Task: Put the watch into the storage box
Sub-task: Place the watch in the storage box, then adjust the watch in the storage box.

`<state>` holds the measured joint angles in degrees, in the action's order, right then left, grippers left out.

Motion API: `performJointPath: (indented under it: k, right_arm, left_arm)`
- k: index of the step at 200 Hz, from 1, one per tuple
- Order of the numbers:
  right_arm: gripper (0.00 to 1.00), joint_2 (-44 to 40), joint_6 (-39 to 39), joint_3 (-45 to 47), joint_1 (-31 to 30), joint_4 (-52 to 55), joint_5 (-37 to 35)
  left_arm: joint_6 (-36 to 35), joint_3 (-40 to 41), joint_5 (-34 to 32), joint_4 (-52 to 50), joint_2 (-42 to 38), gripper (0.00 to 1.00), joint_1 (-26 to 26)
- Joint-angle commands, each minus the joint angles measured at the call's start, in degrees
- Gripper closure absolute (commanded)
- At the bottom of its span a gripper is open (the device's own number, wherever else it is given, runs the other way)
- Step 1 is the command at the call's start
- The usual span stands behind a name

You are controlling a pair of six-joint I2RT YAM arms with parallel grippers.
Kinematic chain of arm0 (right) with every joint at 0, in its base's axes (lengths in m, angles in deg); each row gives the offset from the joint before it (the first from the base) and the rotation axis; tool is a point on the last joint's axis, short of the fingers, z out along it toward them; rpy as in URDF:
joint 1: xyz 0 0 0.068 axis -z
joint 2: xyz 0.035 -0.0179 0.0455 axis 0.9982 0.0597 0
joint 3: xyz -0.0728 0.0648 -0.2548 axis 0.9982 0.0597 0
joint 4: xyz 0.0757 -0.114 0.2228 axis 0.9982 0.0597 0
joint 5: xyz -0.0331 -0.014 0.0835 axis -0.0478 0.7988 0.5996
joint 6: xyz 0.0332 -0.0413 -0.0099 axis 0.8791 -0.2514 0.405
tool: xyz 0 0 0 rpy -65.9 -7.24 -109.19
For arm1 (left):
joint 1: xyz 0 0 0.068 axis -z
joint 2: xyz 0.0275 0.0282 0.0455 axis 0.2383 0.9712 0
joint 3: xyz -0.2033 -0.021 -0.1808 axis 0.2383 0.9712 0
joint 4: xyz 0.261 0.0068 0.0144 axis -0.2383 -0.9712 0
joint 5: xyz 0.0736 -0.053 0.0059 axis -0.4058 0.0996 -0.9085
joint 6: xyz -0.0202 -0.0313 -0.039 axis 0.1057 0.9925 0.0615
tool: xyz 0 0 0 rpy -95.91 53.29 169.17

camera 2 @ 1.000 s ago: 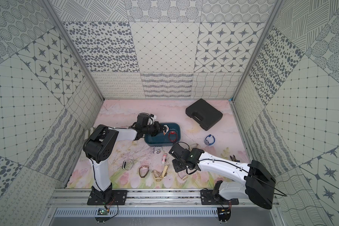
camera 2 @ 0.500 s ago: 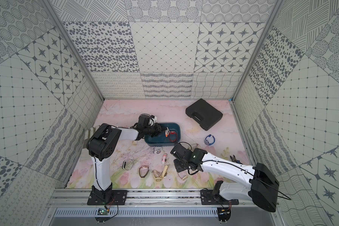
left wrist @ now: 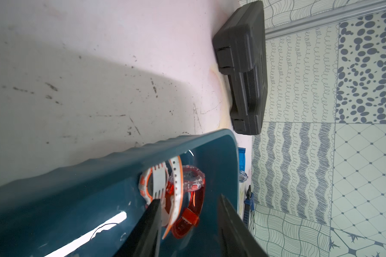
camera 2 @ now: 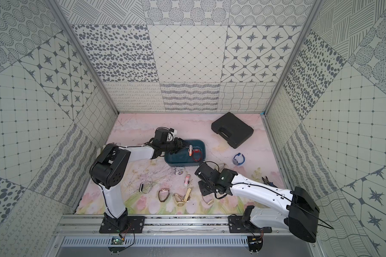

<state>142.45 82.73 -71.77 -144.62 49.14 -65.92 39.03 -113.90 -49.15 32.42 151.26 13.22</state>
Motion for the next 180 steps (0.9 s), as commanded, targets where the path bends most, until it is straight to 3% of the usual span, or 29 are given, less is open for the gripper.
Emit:
performJointPath:
  k: [1, 10, 22, 36, 82, 180]
  right_arm:
    - [0.51, -1.8, 0.1, -0.2, 0.2, 0.1, -1.4]
    - [0.51, -2.2, 0.2, 0.2, 0.2, 0.0, -1.5]
    - [0.51, -2.7, 0.4, 0.8, 0.3, -0.5, -1.4]
    - [0.51, -3.1, 0.4, 1.5, 0.6, -1.2, -1.2]
    - [0.51, -3.9, 0.4, 3.0, 1.4, -2.3, -0.4]
    - [0.51, -5.9, 1.7, 6.2, 1.8, -4.0, 0.3]
  left_arm:
    - [-12.1, -5.3, -8.7, -15.7, -6.3, 0.59, 4.5]
    - [-15.4, -8.9, -10.3, -20.8, -6.2, 0.68, 6.3]
    - [-17.7, -12.7, -12.1, -25.8, -5.3, 0.88, 7.3]
    - [-20.9, -18.3, -13.6, -32.9, -2.5, 0.97, 8.2]
    - [-26.1, -31.8, -19.6, -45.0, 7.0, 1.00, 11.3]
    - [-30.3, -38.4, -29.6, -51.3, 15.2, 1.00, 13.1]
